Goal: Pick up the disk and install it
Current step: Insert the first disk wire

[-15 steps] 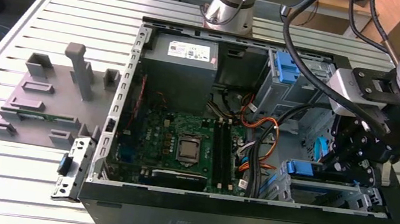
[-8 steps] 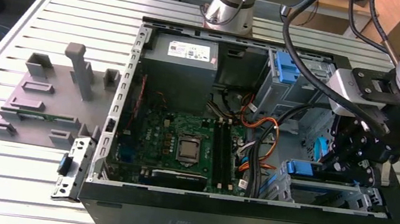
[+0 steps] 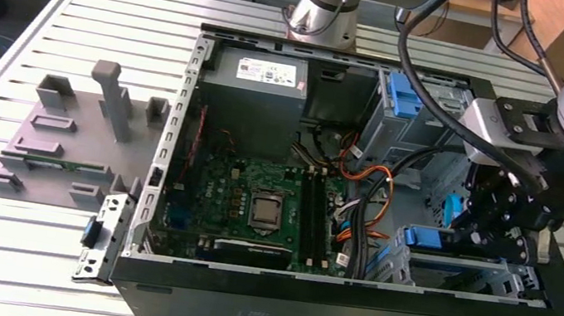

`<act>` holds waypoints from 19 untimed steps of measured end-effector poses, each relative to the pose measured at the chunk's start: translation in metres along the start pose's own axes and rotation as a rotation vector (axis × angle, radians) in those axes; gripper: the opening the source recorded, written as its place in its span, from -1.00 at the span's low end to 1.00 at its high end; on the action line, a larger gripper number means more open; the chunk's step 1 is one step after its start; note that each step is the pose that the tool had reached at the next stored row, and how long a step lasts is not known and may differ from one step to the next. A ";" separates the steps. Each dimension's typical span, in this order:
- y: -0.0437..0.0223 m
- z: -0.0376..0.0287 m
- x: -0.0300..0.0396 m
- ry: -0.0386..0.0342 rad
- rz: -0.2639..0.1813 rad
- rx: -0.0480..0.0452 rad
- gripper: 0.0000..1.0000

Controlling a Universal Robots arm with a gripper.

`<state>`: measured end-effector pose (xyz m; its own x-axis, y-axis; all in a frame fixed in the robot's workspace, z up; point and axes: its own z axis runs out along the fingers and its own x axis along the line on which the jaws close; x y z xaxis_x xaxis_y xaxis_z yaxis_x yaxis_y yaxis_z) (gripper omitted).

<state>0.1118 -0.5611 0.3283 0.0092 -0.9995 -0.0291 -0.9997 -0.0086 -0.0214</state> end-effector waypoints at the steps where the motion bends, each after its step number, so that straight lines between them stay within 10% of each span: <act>1: 0.0000 -0.0009 0.0000 0.0001 0.000 0.0000 -0.53; 10: -0.0005 -0.0262 -0.0008 0.0001 0.000 0.0000 -0.53; 19: -0.0017 -0.0261 -0.0007 -0.0019 0.001 -0.0166 -0.53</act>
<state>0.1129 -0.5611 0.3544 0.0086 -0.9995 -0.0310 -1.0000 -0.0085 -0.0048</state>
